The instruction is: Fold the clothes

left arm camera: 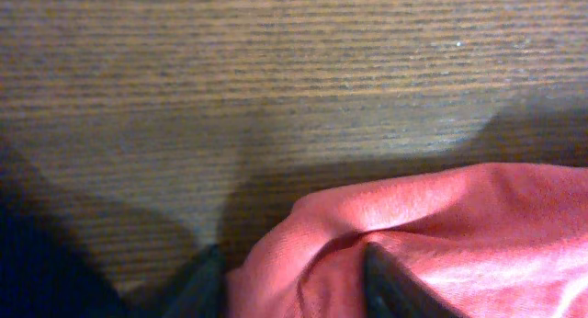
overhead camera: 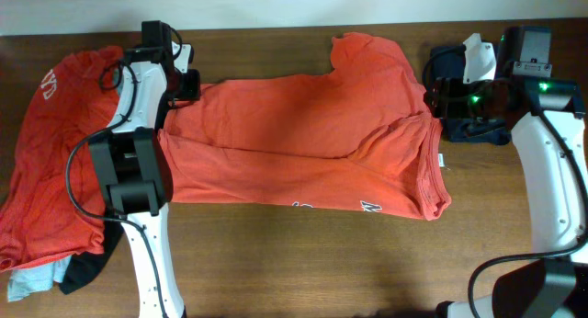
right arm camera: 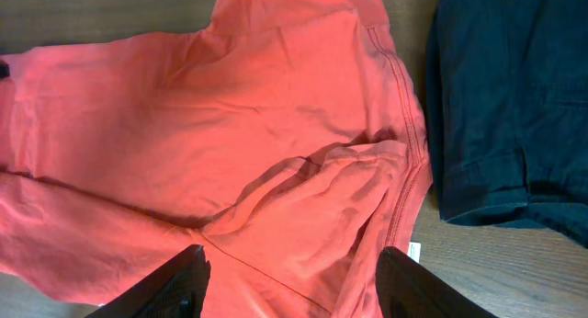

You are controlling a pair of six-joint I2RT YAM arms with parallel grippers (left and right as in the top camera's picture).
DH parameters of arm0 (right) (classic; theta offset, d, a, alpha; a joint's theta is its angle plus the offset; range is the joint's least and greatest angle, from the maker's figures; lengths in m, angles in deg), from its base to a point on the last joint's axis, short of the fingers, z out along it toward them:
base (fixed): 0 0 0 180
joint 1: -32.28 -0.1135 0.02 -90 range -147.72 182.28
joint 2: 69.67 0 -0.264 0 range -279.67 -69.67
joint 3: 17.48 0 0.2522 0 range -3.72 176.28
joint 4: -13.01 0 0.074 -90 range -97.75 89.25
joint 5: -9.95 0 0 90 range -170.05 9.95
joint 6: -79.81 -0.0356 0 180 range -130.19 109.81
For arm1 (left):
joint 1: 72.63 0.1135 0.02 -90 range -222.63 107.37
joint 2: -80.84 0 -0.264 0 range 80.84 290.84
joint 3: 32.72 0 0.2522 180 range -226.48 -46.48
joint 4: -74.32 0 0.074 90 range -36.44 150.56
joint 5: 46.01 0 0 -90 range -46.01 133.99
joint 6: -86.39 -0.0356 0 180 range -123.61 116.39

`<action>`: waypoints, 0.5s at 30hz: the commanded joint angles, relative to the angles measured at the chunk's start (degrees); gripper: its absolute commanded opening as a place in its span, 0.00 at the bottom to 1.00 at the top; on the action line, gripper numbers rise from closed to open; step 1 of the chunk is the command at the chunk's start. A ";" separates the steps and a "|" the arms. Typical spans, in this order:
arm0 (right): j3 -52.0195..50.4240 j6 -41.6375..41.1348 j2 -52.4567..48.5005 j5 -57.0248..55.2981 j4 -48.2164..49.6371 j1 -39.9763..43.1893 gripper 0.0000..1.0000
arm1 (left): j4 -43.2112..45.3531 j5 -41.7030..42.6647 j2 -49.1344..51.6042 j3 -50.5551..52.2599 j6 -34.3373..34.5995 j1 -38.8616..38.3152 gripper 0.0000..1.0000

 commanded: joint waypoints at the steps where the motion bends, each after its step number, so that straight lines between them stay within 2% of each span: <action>1: 0.59 0.57 0.00 0.52 0.00 -0.42 0.63 | -0.02 0.22 2.51 -0.35 -0.66 -0.57 0.27; 8: 0.59 0.57 0.00 0.52 0.00 -0.42 0.63 | 0.50 0.20 2.49 -1.36 -0.66 -0.57 0.10; 15: 0.59 0.59 -0.04 0.52 0.04 -0.42 0.64 | -4.63 0.17 2.45 -11.30 -0.66 -0.57 0.02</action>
